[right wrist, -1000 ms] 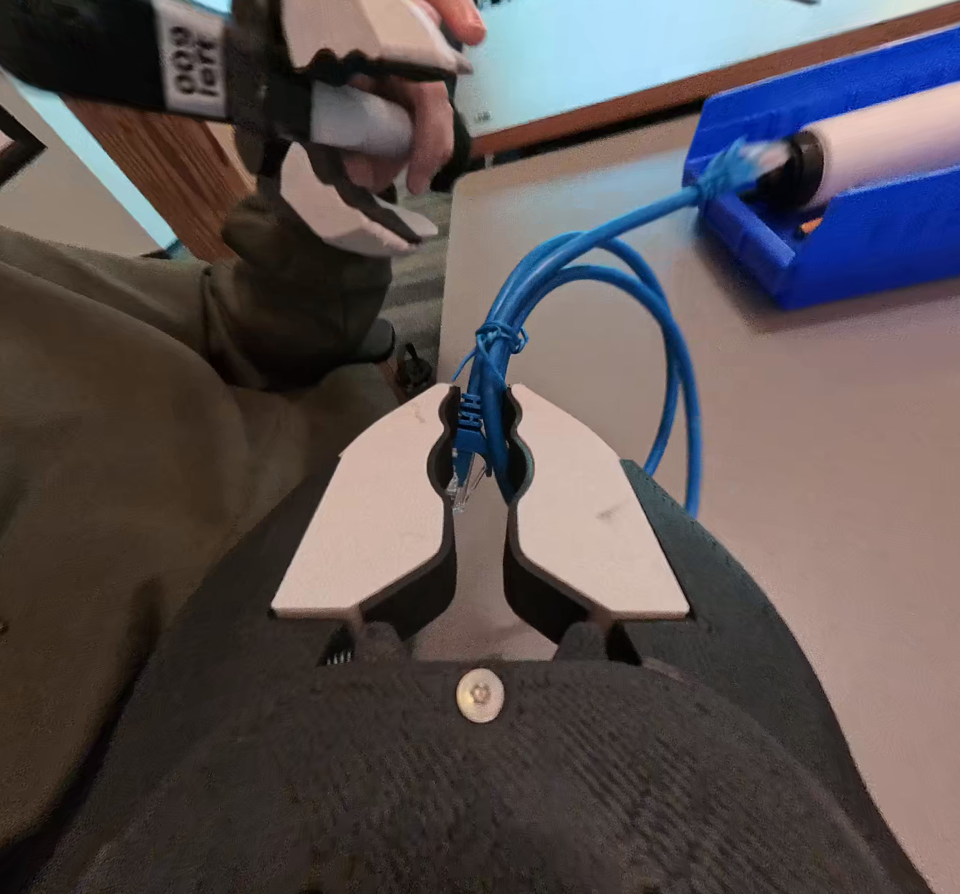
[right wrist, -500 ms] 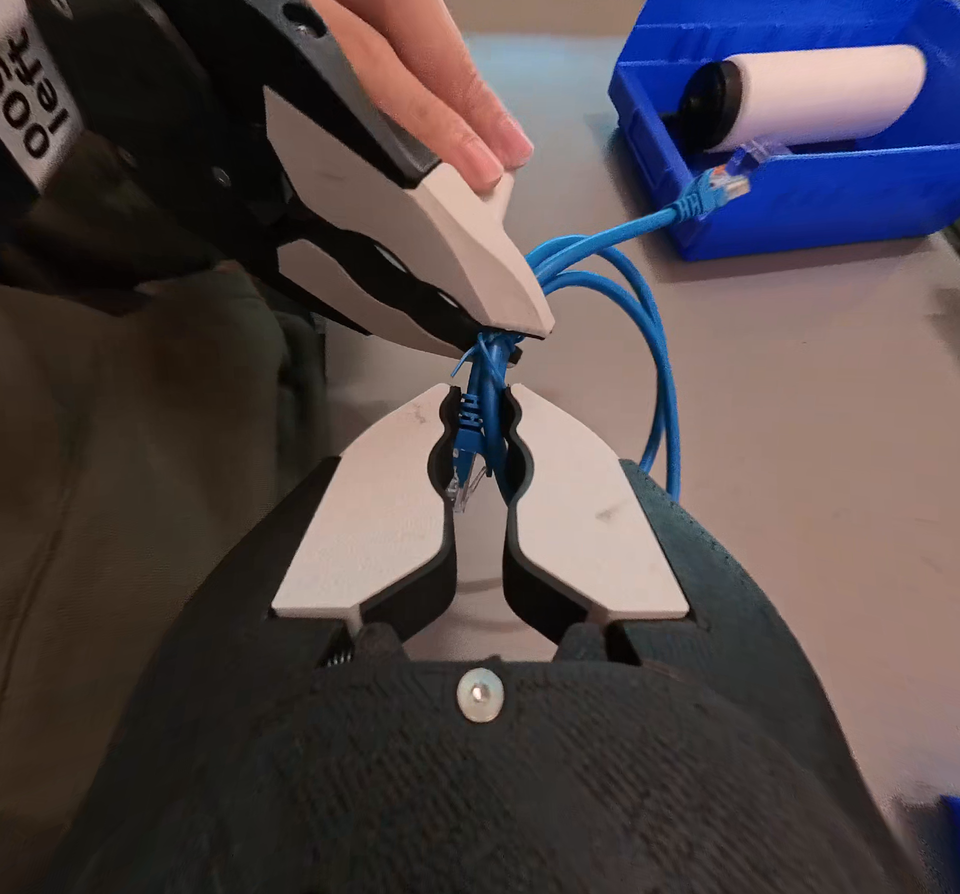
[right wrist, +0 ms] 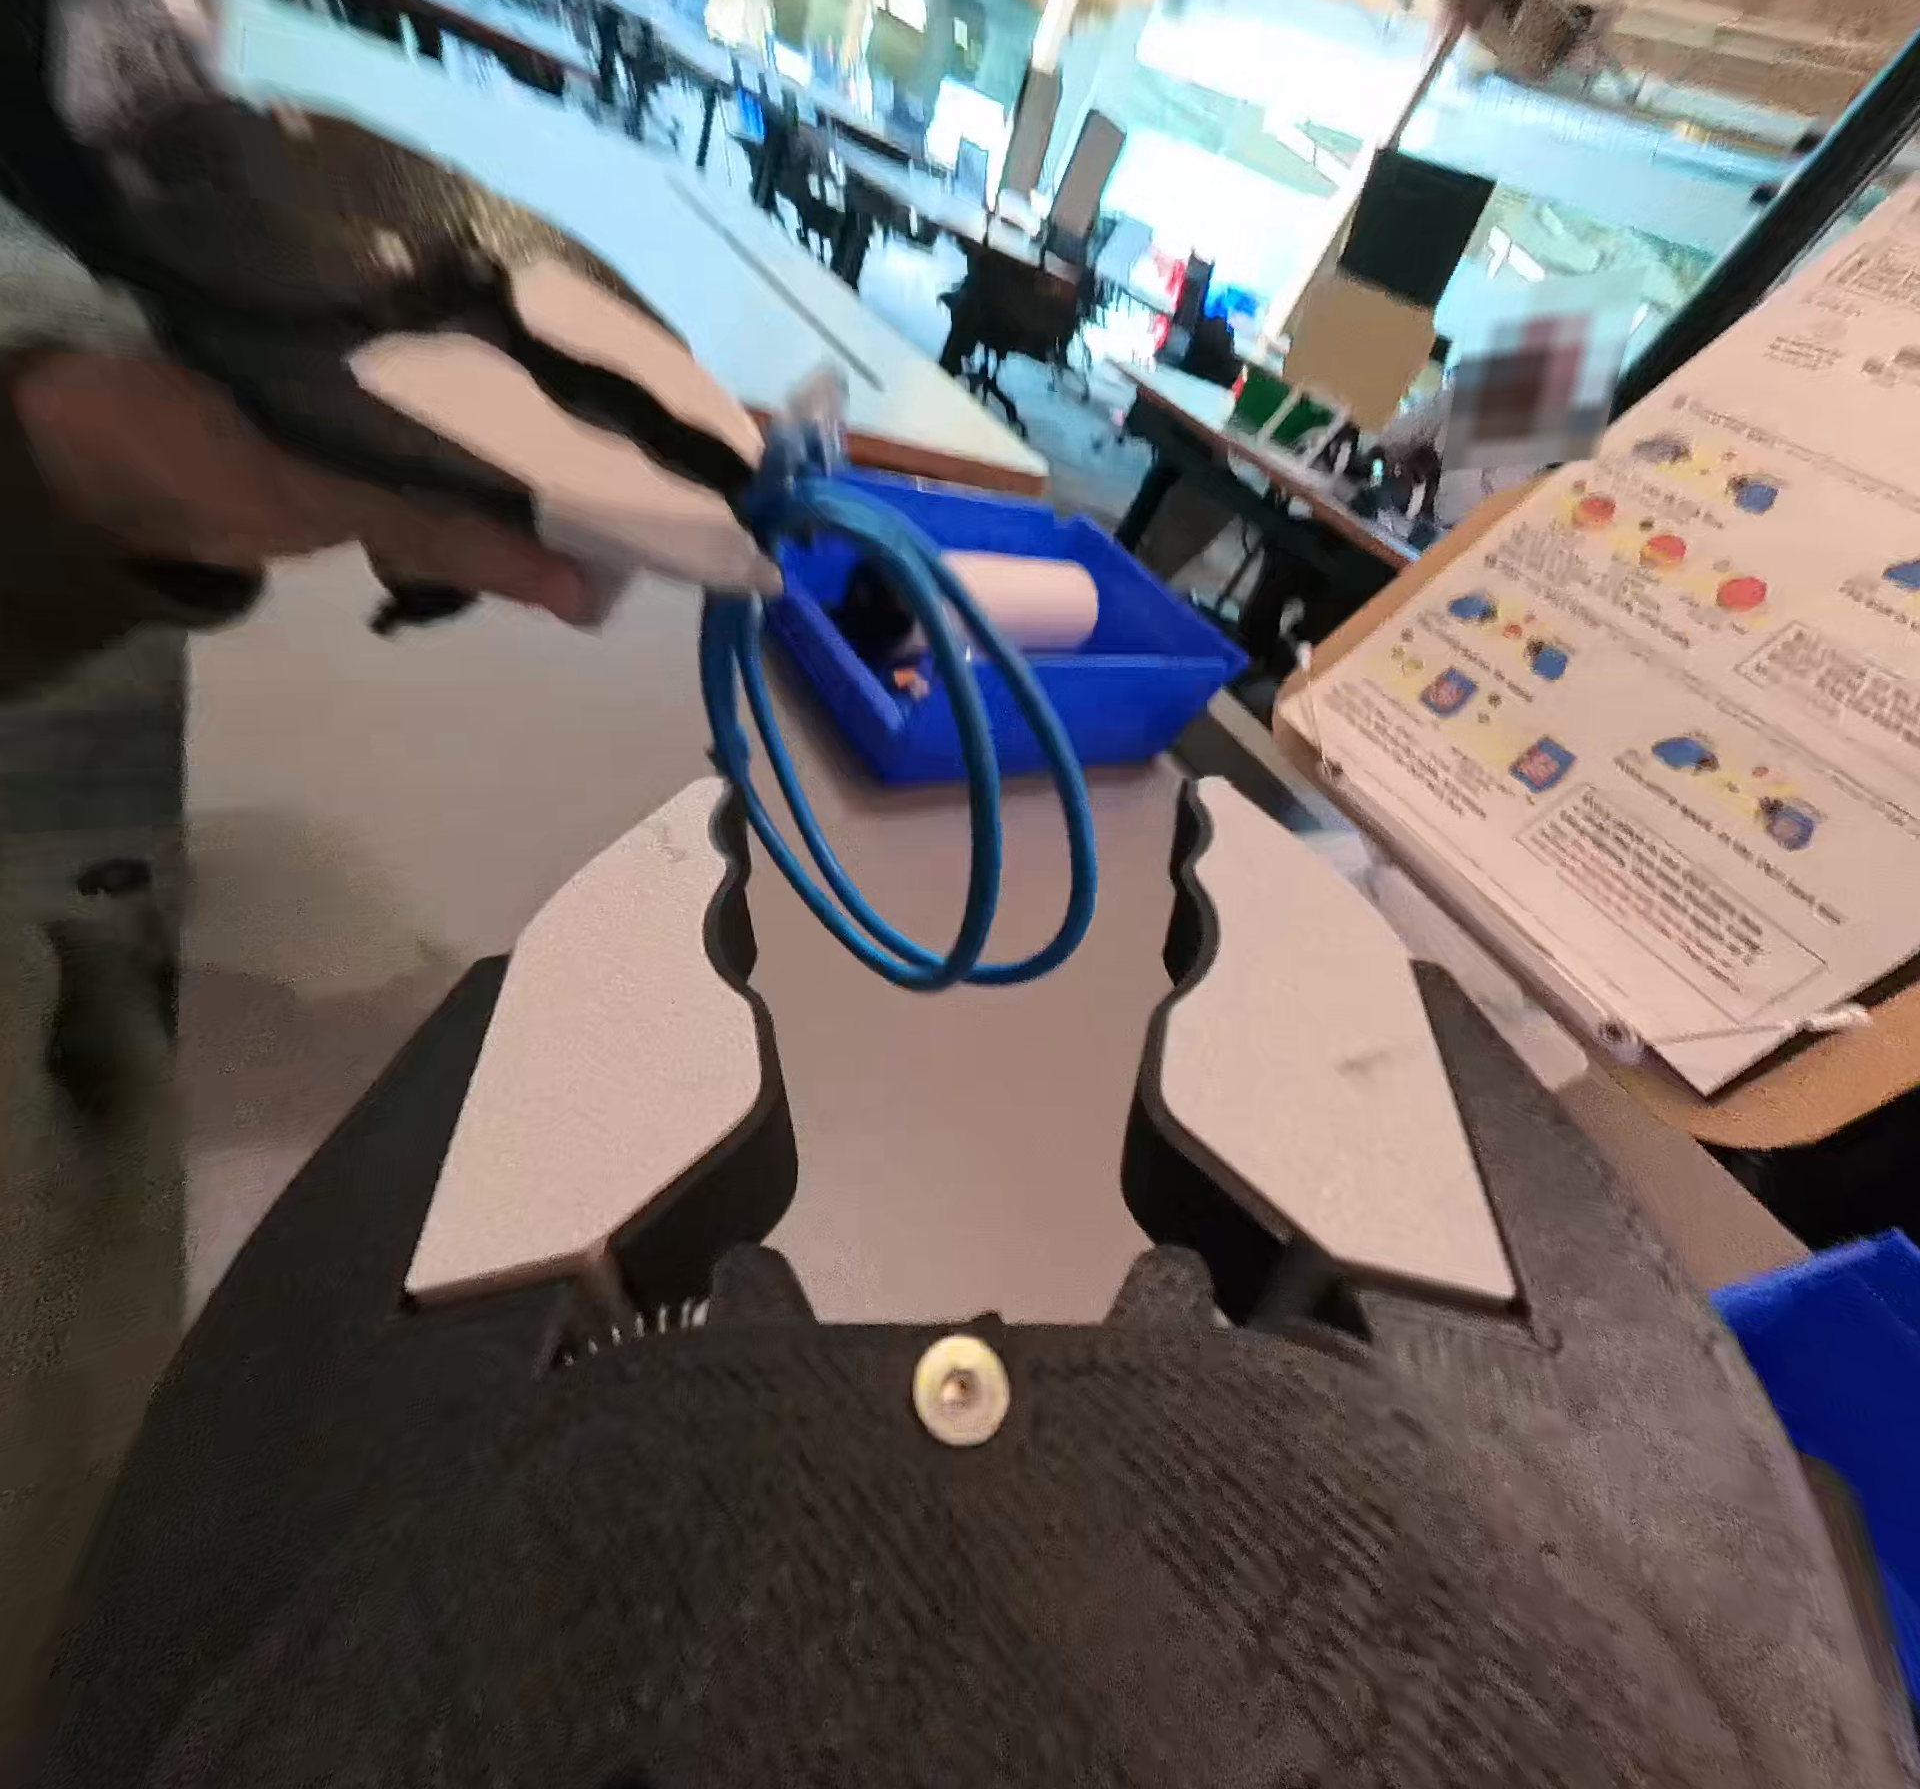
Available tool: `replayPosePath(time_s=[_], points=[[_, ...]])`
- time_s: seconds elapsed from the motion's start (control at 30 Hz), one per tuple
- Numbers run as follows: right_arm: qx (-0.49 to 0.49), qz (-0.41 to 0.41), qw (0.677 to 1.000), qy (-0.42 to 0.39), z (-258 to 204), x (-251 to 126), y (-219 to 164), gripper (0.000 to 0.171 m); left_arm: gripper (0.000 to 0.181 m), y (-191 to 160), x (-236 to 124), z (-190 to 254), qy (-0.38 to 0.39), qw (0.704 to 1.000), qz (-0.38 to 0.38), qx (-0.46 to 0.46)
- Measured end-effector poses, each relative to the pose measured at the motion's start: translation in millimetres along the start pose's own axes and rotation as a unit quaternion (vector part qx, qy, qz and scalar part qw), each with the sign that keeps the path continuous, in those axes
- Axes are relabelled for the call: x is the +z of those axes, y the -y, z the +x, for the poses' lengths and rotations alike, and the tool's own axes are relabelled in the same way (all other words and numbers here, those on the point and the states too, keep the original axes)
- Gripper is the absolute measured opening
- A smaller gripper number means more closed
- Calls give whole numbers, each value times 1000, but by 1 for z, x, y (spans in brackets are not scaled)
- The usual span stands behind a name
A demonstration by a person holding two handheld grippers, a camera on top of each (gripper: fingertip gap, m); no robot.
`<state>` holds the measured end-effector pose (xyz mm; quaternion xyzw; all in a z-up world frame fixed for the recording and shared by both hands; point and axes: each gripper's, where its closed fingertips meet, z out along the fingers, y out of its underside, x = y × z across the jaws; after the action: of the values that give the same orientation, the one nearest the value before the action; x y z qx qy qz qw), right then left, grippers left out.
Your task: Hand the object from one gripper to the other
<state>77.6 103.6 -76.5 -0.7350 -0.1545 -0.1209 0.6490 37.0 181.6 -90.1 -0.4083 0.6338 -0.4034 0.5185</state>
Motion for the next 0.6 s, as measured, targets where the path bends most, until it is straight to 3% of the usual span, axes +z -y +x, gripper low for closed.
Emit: replayPosePath(time_s=[0.03, 0.17, 0.33, 0.4, 0.6], points=[[1, -19, 1000, 0, 1, 4, -9, 77, 14, 3, -2, 1, -15, 999, 6, -30], [50, -26, 998, 3, 8, 9, -25, 45, 14, 8, -9, -1, -51, 993, 21, -102], [101, 7, 994, 42, 4, 9, -23, 28, 14, 11, -12, -2, -92, 980, 45, -170], [110, 1, 993, 50, 4, 9, -25, 13, 14, 7, -10, -3, -92, 980, 40, -175], [99, 34, 994, 17, 18, -3, -5, 11, 15, 7, -9, 5, -116, 980, 49, -154]])
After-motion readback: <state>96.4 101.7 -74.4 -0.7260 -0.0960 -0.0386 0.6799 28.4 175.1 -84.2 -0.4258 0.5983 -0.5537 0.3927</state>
